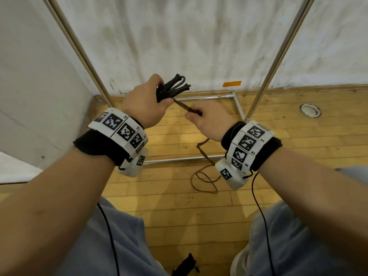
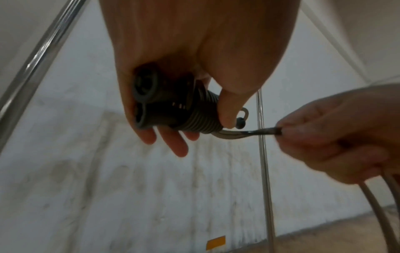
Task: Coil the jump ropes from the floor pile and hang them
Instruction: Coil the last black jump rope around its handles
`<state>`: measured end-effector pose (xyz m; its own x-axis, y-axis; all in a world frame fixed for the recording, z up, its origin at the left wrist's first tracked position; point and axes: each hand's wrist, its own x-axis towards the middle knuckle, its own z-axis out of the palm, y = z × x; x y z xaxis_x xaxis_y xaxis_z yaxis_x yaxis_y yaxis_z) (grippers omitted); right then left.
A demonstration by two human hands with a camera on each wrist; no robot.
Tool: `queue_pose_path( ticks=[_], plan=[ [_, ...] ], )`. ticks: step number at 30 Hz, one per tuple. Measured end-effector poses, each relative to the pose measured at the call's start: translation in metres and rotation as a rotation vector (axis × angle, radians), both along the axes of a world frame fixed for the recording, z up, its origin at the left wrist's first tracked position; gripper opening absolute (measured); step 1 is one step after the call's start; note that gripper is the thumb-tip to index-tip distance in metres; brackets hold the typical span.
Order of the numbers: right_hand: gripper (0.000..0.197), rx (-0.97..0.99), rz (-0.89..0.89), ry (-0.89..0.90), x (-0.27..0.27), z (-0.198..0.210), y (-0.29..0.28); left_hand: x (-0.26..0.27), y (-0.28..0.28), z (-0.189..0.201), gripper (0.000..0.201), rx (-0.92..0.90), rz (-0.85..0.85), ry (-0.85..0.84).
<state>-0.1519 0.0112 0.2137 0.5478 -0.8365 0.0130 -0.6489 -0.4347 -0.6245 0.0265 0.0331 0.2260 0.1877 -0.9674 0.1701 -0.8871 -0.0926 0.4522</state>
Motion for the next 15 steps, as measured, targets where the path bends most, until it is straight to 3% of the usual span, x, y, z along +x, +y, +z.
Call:
queue_pose_path(
  ticks=[4,7,15],
  plan=[
    [0.026,0.033,0.106,-0.004,-0.008,0.010,0.004,0.001,-0.003,-0.006,0.042,0.170,-0.047,-0.135],
    [0.024,-0.004,0.120,-0.040,-0.009,0.014,0.003,-0.008,-0.004,-0.009,0.022,0.256,-0.133,-0.183],
    [0.033,-0.181,-0.071,-0.082,-0.016,0.018,-0.016,-0.040,0.005,-0.009,0.028,0.191,-0.261,-0.200]
  ],
)
